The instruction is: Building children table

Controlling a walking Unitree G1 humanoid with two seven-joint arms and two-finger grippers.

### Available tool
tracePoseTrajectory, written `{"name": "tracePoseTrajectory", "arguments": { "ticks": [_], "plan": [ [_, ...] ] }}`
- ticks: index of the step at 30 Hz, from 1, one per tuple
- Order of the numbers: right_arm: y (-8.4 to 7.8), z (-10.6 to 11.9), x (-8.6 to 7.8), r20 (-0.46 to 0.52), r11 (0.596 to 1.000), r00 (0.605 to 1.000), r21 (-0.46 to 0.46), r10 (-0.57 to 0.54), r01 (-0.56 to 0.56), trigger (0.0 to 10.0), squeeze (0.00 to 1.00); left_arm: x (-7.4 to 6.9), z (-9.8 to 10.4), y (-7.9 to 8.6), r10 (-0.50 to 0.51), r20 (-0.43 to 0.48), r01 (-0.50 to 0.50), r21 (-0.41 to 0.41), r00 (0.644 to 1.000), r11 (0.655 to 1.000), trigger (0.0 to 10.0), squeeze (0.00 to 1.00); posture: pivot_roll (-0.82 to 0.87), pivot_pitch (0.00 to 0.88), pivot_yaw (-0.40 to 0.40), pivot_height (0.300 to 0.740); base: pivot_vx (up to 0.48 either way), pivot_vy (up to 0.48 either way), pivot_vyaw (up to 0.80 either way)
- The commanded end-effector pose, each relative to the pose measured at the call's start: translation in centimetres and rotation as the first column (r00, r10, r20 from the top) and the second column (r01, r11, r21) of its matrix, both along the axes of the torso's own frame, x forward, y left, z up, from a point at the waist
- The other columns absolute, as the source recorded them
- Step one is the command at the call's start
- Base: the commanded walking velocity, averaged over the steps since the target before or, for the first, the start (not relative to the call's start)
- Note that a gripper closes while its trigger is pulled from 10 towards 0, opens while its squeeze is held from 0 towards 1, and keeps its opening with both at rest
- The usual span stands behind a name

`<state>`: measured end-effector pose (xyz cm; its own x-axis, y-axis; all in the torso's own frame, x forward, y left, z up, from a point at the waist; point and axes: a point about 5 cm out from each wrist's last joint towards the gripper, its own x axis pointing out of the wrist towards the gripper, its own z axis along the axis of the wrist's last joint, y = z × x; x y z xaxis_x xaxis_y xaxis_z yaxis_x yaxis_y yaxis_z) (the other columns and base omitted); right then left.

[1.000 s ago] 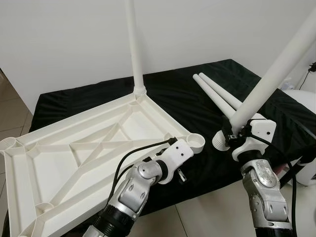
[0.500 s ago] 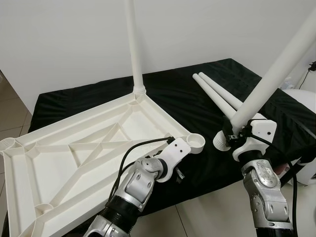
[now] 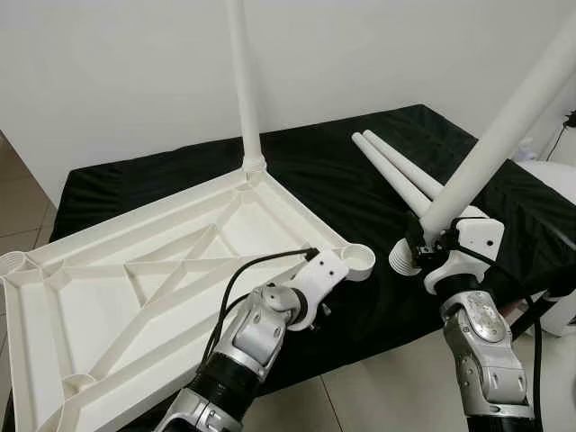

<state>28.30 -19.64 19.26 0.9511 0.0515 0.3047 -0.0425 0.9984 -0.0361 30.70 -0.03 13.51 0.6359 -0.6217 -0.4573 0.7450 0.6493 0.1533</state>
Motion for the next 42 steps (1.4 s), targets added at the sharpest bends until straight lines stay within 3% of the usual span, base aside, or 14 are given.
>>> {"name": "tracePoseTrajectory", "arguments": {
  "ticks": [1,8,9,11,12,13,14,23,24,25,27,28,29,42],
  "plan": [
    [0.3,0.3,-0.1,0.016,1.0,1.0,-0.003,0.01,-0.01,10.0,0.0,0.5,1.0,0.2,0.046,0.055,-0.047,0.003,0.997,0.999,0.7,0.0,-0.13,0.055,0.085,0.74,0.0,0.0,0.0],
    [0.3,0.3,-0.1,0.016,1.0,1.0,-0.007,0.012,-0.012,10.0,0.0,0.6,1.0,0.3,0.047,0.056,-0.047,0.002,0.997,0.999,0.0,0.0,-0.13,0.056,0.083,0.74,0.0,0.0,0.0],
    [0.2,0.3,-0.1,0.016,1.0,1.0,-0.01,0.013,-0.013,10.0,0.0,0.6,1.0,0.3,0.045,0.06,-0.045,0.005,0.997,0.999,2.3,0.0,-0.13,0.057,0.08,0.74,0.0,0.0,0.0],
    [0.2,0.3,-0.1,0.016,1.0,1.0,-0.01,0.013,-0.013,10.0,0.0,0.6,1.0,0.3,0.045,0.06,-0.045,0.005,0.997,0.999,2.3,0.0,-0.13,0.057,0.08,0.74,0.0,0.0,0.0],
    [0.2,0.3,-0.1,0.016,1.0,1.0,-0.011,0.014,-0.014,10.0,0.0,0.6,1.0,0.3,0.043,0.062,-0.044,0.011,0.997,0.999,8.4,0.0,-0.13,0.057,0.079,0.74,0.0,0.0,0.0],
    [0.2,0.4,-0.1,0.016,1.0,1.0,-0.011,0.015,-0.015,10.0,0.0,0.6,1.0,0.3,0.042,0.065,-0.043,0.017,0.997,0.999,8.4,0.0,-0.13,0.057,0.079,0.74,0.0,0.0,0.0],
    [0.2,0.4,-0.1,0.016,1.0,1.0,-0.012,0.018,-0.018,10.0,0.0,0.6,1.0,0.4,0.038,0.067,-0.039,0.02,0.997,0.999,10.0,0.0,-0.13,0.056,0.077,0.74,0.0,0.0,0.0],
    [0.4,0.6,0.3,0.019,0.999,0.999,-0.024,0.043,-0.042,10.0,0.0,-0.4,0.9,0.8,-0.069,0.096,0.067,0.029,0.993,0.997,9.5,0.0,-0.13,0.053,0.072,0.74,0.0,0.0,0.0],
    [0.5,0.7,0.4,0.022,0.999,0.999,-0.027,0.047,-0.047,10.0,0.0,-0.6,0.8,1.1,-0.085,0.111,0.081,0.037,0.99,0.996,6.4,0.0,-0.13,0.051,0.07,0.74,0.0,0.0,0.0],
    [0.5,0.8,0.5,0.025,0.998,0.998,-0.032,0.053,-0.052,10.0,0.0,-1.0,0.8,1.2,-0.13,0.12,0.126,0.04,0.984,0.991,0.0,0.0,-0.13,0.05,0.07,0.74,0.0,0.0,0.0],
    [0.5,0.9,0.6,0.028,0.998,0.998,-0.035,0.057,-0.056,10.0,0.0,-1.3,0.8,1.3,-0.168,0.127,0.164,0.042,0.978,0.986,0.4,0.0,-0.13,0.05,0.07,0.74,0.0,0.0,0.0],
    [0.5,1.0,0.7,0.031,0.997,0.998,-0.038,0.062,-0.061,10.0,0.0,-1.5,0.8,1.4,-0.195,0.143,0.188,0.057,0.97,0.981,9.1,0.0,-0.13,0.049,0.069,0.74,0.0,0.0,0.0],
    [0.5,1.3,0.9,0.035,0.996,0.996,-0.043,0.078,-0.076,10.0,0.0,-1.9,0.7,1.5,-0.233,0.142,0.225,0.068,0.962,0.972,10.0,0.0,-0.13,0.047,0.069,0.74,0.0,0.0,0.0],
    [1.8,2.1,2.3,-0.014,0.957,0.959,-0.057,0.284,-0.284,10.0,0.0,-3.0,1.1,2.0,-0.322,0.15,0.314,0.075,0.935,0.947,10.0,0.0,-0.12,0.06,0.058,0.74,0.0,0.0,0.0]
  ]
}}
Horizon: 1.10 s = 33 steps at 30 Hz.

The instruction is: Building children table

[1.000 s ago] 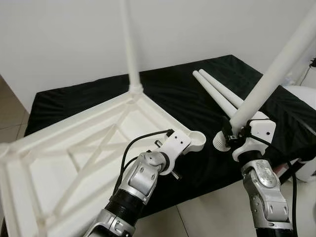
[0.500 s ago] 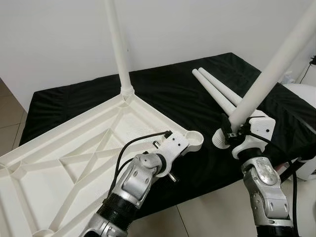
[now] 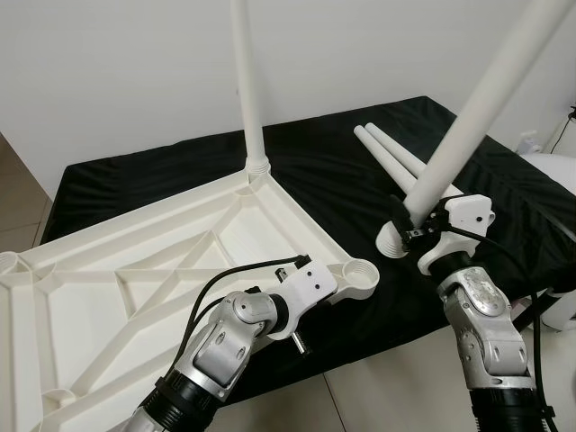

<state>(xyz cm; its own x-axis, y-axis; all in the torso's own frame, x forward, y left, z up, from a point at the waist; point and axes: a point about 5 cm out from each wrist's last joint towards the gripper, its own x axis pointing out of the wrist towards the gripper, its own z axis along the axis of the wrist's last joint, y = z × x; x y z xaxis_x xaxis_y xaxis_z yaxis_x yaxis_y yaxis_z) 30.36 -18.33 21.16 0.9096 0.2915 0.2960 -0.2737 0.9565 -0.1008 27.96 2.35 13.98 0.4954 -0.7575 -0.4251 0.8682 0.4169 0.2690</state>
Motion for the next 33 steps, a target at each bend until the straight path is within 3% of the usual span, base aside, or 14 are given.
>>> {"name": "tracePoseTrajectory", "arguments": {
  "ticks": [1,10,12,17,25,33],
  "plan": [
    [0.8,0.2,0.3,-0.025,0.996,0.995,0.005,0.093,-0.093,10.0,0.0,-0.1,0.7,-0.4,-0.051,0.057,0.051,0.006,0.997,0.999,10.0,0.0,-0.12,0.06,0.058,0.74,0.0,0.0,0.0],
    [2.1,0.0,0.4,-0.075,0.967,0.964,-0.011,0.253,-0.255,10.0,0.0,0.3,1.0,-0.6,-0.021,0.071,0.021,-0.001,0.997,1.0,10.0,0.0,-0.12,0.068,0.05,0.74,0.0,0.0,0.0],
    [2.6,-0.2,0.2,-0.1,0.945,0.942,-0.035,0.32,-0.325,10.0,0.0,0.7,1.1,-0.6,0.004,0.078,-0.004,-0.004,0.997,1.0,10.0,0.0,-0.12,0.072,0.043,0.74,0.0,0.0,0.0],
    [2.7,-0.4,0.1,-0.138,0.924,0.918,-0.05,0.371,-0.38,10.0,0.0,1.1,1.2,-0.6,0.032,0.086,-0.031,-0.006,0.996,0.999,10.0,0.0,-0.12,0.073,0.04,0.74,0.0,0.0,0.0],
    [2.1,-0.7,-0.2,-0.191,0.906,0.897,-0.065,0.399,-0.417,10.0,0.0,1.5,1.3,-0.4,0.039,0.101,-0.039,0.0,0.994,0.999,10.0,0.0,-0.12,0.066,0.034,0.74,0.0,0.0,0.0],
    [1.2,-1.0,-0.3,-0.233,0.911,0.899,-0.101,0.37,-0.401,10.0,0.0,1.9,1.4,-0.2,0.044,0.113,-0.045,0.006,0.993,0.999,10.0,0.0,-0.13,0.062,0.034,0.74,0.0,0.0,0.0]
  ]
}}
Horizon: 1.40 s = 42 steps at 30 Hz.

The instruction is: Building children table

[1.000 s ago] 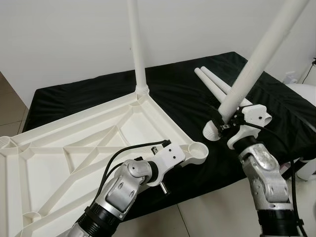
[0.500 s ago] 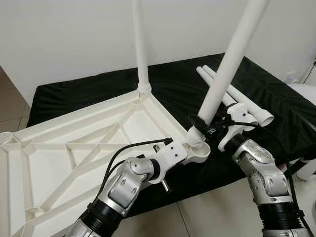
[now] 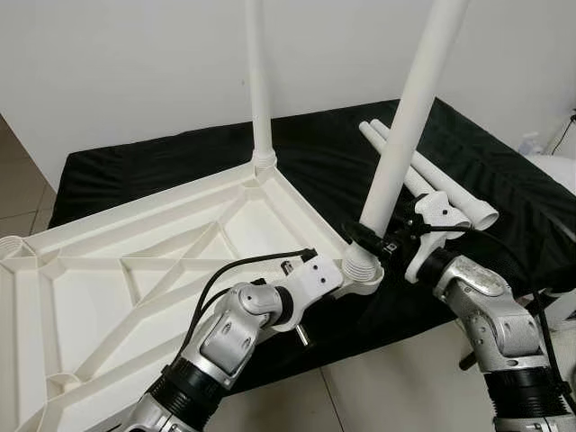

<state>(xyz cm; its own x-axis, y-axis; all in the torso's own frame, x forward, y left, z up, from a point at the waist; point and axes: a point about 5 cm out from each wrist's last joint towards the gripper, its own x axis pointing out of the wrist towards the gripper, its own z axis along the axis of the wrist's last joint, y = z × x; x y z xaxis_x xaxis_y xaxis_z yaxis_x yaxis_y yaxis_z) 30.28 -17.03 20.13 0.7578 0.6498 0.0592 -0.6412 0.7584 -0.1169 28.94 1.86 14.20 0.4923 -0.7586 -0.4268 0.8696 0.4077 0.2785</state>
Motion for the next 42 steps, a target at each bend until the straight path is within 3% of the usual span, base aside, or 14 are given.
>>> {"name": "tracePoseTrajectory", "arguments": {
  "ticks": [1,15,25,32,42],
  "plan": [
    [-0.3,0.0,-0.2,-0.005,1.0,1.0,-0.028,0.005,-0.005,10.0,0.0,1.0,1.2,0.4,0.055,0.108,-0.055,-0.001,0.993,0.998,10.0,0.0,-0.13,0.062,0.034,0.74,0.0,0.0,0.0],
    [-1.4,-0.6,-0.2,-0.026,0.996,0.999,-0.09,-0.018,0.016,10.0,0.0,1.1,1.1,0.5,0.054,0.116,-0.054,0.002,0.992,0.999,10.0,0.0,-0.13,0.054,0.034,0.74,0.0,0.0,0.0],
    [-1.6,-1.2,0.7,-0.026,0.994,0.996,-0.071,-0.089,0.087,10.0,0.0,1.1,1.3,0.6,0.055,0.117,-0.055,-0.005,0.992,0.998,10.0,0.0,-0.13,0.068,0.031,0.74,0.0,0.0,0.0],
    [-1.3,-1.9,1.1,-0.037,0.992,0.992,-0.04,-0.124,0.122,10.0,0.0,1.2,1.5,0.7,0.057,0.119,-0.056,-0.009,0.991,0.998,10.0,0.0,-0.12,0.078,0.037,0.74,0.0,0.0,0.0],
    [0.8,-3.5,0.5,-0.086,0.998,0.994,0.0,-0.07,0.07,10.0,0.0,1.1,1.7,0.6,0.049,0.124,-0.048,-0.008,0.991,0.999,10.0,0.0,-0.12,0.084,0.039,0.74,0.0,0.0,0.0]
  ]
}}
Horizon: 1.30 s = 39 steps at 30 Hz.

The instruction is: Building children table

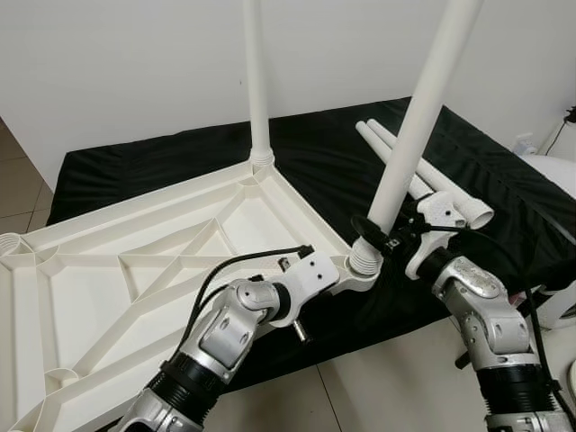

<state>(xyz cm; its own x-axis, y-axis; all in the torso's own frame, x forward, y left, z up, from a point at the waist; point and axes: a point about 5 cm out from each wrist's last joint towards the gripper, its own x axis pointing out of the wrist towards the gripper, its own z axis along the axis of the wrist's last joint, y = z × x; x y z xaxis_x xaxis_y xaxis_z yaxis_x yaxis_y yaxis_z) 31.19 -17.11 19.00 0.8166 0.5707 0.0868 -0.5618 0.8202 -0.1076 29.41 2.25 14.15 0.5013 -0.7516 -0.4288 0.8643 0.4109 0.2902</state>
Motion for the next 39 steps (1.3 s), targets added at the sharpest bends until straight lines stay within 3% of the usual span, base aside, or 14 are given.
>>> {"name": "tracePoseTrajectory", "arguments": {
  "ticks": [1,12,26,39],
  "plan": [
    [1.2,-2.5,-0.5,-0.105,0.999,0.993,-0.019,0.046,-0.048,10.0,0.0,0.6,1.7,0.2,0.042,0.115,-0.04,-0.016,0.993,0.999,10.0,0.0,-0.12,0.085,0.037,0.74,0.0,0.0,0.0],
    [1.4,-2.6,-1.2,-0.119,0.991,0.987,-0.066,0.109,-0.118,10.0,0.0,0.5,1.8,0.1,0.04,0.115,-0.037,-0.022,0.993,0.999,10.0,0.0,-0.12,0.089,0.036,0.74,0.0,0.0,0.0],
    [-0.1,-2.5,-0.4,-0.106,0.996,0.994,-0.084,0.015,-0.024,10.0,0.0,0.5,2.0,0.0,0.034,0.12,-0.031,-0.024,0.992,0.999,10.0,0.0,-0.13,0.089,0.039,0.74,0.0,0.0,0.0],
    [-0.5,-2.9,-0.6,-0.118,0.992,0.993,-0.123,0.014,-0.029,10.0,0.0,0.5,1.9,0.1,0.029,0.121,-0.026,-0.019,0.992,0.999,10.0,0.0,-0.13,0.081,0.044,0.74,0.0,0.0,0.0]
  ]
}}
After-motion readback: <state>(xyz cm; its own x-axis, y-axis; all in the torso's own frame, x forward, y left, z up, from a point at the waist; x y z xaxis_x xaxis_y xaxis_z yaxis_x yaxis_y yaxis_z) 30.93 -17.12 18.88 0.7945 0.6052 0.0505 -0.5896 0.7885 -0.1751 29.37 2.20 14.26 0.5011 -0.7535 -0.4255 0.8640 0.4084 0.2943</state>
